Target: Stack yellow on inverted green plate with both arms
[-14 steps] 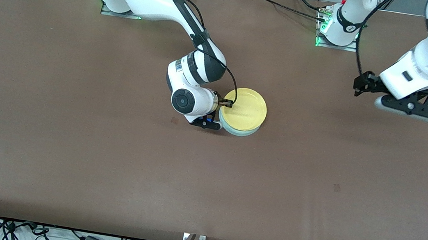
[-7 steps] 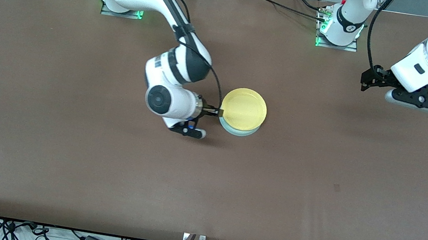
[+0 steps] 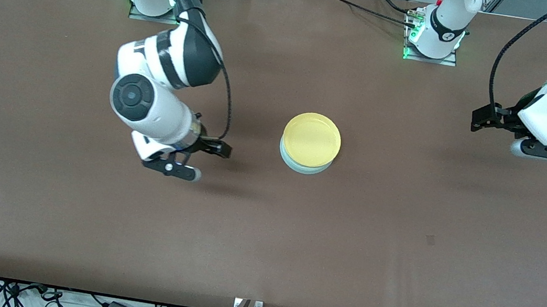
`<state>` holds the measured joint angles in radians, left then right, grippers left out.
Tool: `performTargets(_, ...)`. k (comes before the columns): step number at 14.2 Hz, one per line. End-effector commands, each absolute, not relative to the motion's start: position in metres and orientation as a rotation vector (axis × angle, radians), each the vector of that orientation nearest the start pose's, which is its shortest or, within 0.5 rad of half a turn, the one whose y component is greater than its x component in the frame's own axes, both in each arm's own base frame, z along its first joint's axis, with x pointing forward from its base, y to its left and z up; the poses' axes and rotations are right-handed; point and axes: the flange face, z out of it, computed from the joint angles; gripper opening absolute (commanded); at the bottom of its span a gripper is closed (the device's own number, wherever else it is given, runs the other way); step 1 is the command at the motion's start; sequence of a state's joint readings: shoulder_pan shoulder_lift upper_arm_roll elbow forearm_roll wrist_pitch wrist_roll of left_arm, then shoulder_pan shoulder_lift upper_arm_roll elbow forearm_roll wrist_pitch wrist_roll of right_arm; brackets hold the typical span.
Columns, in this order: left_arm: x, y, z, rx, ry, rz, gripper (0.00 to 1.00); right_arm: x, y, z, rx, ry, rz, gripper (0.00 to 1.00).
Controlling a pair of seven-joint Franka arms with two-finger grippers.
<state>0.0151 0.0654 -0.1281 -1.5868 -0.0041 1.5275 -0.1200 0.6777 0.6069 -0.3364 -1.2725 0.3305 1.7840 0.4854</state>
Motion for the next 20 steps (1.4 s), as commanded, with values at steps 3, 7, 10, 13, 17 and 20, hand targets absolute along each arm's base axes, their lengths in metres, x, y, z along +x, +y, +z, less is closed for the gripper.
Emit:
performTargets(3, 0.561, -0.054, 0.590, -3.132, -0.064, 0.232, 1.00, 0.667, 0.220, 0.461, -3.048, 0.383, 0.075, 1.00)
performTargets(7, 0.560, -0.022, 0.599, -3.166, -0.009, 0.031, 1.00, 0.680, 0.143, 0.490, -3.021, 0.419, 0.018, 1.00)
performTargets(10, 0.552, -0.031, 0.598, -3.151, 0.028, 0.022, 1.00, 0.675, 0.103, 0.521, -3.054, 0.389, -0.050, 1.00)
performTargets(13, 0.544, -0.031, 0.598, -3.143, 0.036, -0.040, 1.00, 0.666, 0.069, 0.547, -3.066, 0.374, -0.086, 1.00)
performTargets(17, 0.533, -0.037, 0.601, -3.143, 0.048, -0.053, 1.00, 0.646, 0.016, 0.573, -3.073, 0.341, -0.122, 1.00)
performTargets(20, 0.544, -0.037, 0.603, -3.144, 0.065, -0.026, 1.00, 0.632, -0.026, 0.586, -3.084, 0.218, -0.149, 1.00)
